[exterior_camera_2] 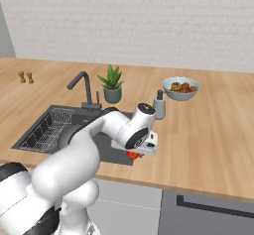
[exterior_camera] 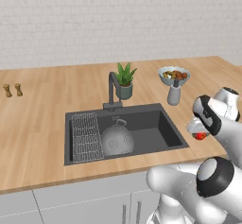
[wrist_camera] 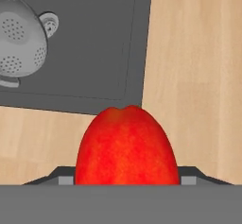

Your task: Put the colander in the sink, put the apple in the colander, and turn on the sink faucet and pour water over the colander.

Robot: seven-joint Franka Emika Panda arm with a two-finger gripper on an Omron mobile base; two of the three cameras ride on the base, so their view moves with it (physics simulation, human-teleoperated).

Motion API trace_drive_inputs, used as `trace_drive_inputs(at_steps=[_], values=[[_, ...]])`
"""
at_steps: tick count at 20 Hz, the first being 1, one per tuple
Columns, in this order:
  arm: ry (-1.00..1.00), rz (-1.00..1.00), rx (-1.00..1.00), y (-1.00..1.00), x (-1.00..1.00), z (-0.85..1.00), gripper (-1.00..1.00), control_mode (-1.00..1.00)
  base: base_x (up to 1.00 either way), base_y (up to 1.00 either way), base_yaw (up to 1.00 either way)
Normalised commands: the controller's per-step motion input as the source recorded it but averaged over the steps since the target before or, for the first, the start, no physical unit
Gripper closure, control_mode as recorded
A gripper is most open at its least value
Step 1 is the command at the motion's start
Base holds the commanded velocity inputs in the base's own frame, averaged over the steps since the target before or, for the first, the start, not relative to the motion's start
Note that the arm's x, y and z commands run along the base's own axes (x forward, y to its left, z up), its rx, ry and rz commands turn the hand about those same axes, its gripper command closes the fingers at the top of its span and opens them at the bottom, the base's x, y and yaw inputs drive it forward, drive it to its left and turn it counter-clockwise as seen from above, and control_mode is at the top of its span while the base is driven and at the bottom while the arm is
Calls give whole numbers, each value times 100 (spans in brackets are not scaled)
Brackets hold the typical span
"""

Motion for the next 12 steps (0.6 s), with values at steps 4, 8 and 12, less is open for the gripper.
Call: trace_drive_inputs(at_steps=[4,8,12], values=[[0,4,6,93,18,0,100,-100,0,0,0],[0,4,10,75,36,0,100,-100,0,0,0],[0,1,6,79,56,0,100,-100,0,0,0]])
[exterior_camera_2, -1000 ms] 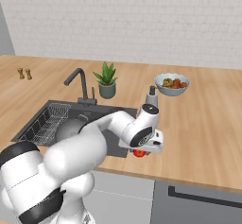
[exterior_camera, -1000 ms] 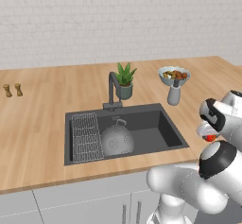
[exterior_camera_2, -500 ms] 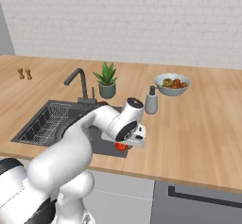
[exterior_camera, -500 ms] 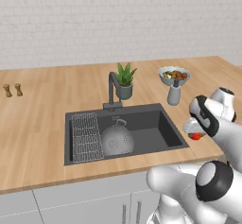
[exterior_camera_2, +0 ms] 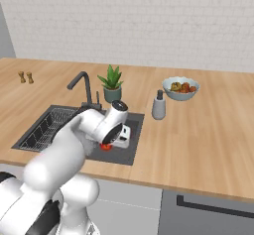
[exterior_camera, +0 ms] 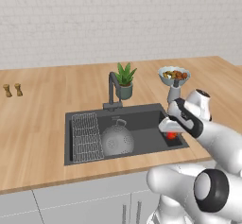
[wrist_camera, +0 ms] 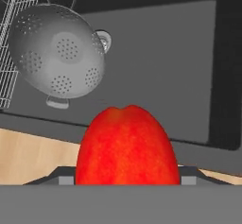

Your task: Put the colander in the sink, put the apple in the colander, and turn on the sink faucet and pour water over the colander.

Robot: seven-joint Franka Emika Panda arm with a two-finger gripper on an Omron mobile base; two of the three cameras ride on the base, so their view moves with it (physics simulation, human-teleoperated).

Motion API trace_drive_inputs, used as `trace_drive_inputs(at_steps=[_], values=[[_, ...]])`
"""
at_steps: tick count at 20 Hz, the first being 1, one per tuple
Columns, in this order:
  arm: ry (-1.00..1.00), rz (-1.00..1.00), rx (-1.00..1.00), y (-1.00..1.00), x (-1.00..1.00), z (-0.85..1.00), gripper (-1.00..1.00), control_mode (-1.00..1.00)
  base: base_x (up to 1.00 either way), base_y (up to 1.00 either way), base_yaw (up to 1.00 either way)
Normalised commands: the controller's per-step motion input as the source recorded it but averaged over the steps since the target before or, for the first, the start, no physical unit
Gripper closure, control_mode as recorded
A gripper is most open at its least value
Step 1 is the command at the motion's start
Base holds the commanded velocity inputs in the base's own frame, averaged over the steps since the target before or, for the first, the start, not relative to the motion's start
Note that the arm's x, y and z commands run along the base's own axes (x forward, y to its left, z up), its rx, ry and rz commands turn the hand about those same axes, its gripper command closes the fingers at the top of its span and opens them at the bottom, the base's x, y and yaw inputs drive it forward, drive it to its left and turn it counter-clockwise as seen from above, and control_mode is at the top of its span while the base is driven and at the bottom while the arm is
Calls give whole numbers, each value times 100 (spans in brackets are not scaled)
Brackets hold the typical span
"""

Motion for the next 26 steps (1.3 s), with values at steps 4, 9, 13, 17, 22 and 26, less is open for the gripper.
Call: trace_drive_inputs(at_steps=[4,9,13,17,22,26], values=[[0,0,10,65,74,0,100,-100,0,0,0],[1,0,5,52,79,-15,100,-100,0,0,0],[0,0,4,16,71,-39,100,-100,0,0,0],[0,0,4,11,70,-43,100,-100,0,0,0],[0,0,4,12,69,-41,100,-100,0,0,0],[0,1,0,28,44,-39,100,-100,0,0,0]])
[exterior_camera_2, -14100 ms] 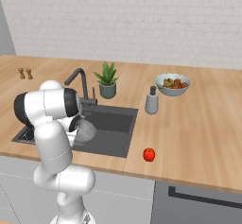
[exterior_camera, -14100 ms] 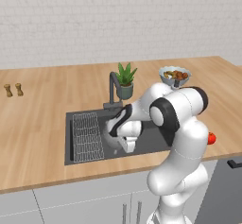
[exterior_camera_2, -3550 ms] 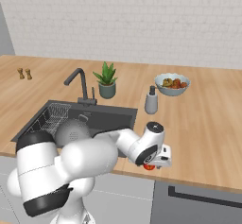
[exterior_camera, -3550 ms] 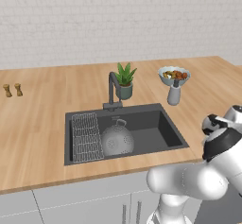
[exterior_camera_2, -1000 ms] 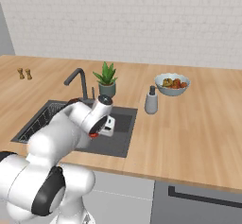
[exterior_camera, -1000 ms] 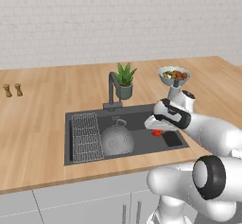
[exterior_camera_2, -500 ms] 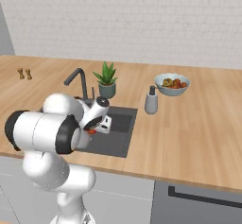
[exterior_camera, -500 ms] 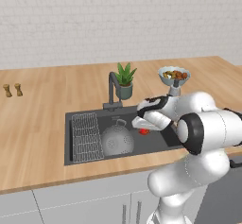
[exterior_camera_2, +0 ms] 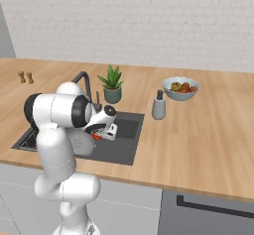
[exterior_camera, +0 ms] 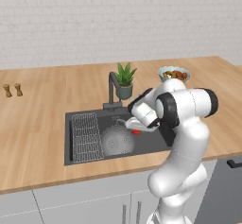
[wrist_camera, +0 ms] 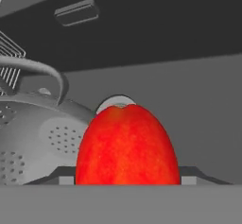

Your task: Put the colander in the sink, put the apple in the colander, and turn on the sink faucet and pour water over the colander.

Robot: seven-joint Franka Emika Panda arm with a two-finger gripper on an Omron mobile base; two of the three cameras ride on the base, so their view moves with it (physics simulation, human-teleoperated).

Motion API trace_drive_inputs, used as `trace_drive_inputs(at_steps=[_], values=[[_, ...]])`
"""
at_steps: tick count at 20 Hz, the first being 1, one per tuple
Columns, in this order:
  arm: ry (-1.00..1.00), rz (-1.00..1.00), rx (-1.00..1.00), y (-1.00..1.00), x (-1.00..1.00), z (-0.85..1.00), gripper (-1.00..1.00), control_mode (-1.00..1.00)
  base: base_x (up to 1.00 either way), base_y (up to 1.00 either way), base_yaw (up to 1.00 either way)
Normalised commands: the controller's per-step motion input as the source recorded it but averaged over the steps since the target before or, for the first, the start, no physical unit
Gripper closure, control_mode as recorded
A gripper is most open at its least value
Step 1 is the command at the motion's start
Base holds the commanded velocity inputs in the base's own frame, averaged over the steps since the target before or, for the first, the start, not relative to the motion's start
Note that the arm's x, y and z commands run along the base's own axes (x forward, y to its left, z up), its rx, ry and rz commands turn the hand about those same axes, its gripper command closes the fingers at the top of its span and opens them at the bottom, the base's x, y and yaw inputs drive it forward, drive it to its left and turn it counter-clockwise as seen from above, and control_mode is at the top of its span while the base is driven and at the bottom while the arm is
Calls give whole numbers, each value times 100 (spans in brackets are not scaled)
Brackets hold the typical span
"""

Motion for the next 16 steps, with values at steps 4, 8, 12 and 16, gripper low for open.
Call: trace_drive_inputs(at_steps=[4,8,12,16], values=[[1,0,0,37,44,-22,100,-100,0,0,0],[5,0,0,29,18,-6,100,-100,0,0,0],[2,0,0,15,7,0,100,-100,0,0,0],[-3,0,0,1,24,0,100,-100,0,0,0]])
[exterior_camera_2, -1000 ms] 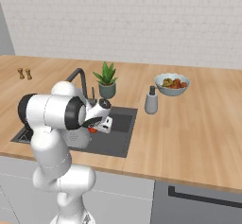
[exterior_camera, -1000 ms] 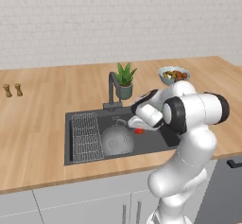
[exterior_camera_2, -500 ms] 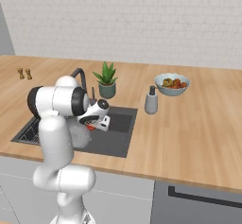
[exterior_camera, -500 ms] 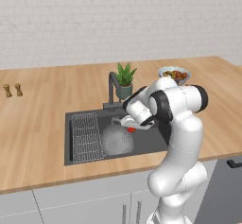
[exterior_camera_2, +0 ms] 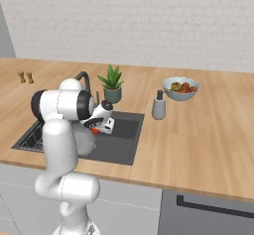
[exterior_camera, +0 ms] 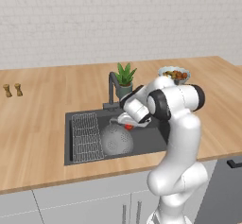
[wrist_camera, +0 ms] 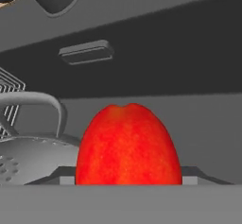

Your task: Put the colander in the sink, put the apple in the colander, and turn on the sink faucet and pour water over the colander.

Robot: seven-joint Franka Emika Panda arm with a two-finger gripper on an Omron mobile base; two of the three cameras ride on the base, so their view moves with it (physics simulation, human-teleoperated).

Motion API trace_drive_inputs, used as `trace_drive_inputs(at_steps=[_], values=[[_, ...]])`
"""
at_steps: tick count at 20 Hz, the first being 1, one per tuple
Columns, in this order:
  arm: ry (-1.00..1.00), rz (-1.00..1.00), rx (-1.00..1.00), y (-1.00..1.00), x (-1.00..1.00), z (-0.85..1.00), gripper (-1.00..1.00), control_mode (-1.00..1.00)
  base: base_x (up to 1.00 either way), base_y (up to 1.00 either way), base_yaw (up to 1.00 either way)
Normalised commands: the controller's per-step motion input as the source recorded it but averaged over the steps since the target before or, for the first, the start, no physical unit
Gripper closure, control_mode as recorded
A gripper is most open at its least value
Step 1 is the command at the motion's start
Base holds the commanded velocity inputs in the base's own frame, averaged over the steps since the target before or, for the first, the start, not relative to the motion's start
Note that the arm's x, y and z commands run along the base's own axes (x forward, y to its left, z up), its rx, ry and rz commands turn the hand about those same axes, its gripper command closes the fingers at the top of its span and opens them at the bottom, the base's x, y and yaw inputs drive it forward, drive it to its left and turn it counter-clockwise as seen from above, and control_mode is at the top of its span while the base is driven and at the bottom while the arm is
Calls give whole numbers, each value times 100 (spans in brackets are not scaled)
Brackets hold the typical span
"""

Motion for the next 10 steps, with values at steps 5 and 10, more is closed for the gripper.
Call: trace_drive_inputs(at_steps=[5,10], values=[[-10,-2,0,5,53,0,100,-100,0,0,0],[-2,-1,0,-12,-28,0,100,-100,0,0,0]])
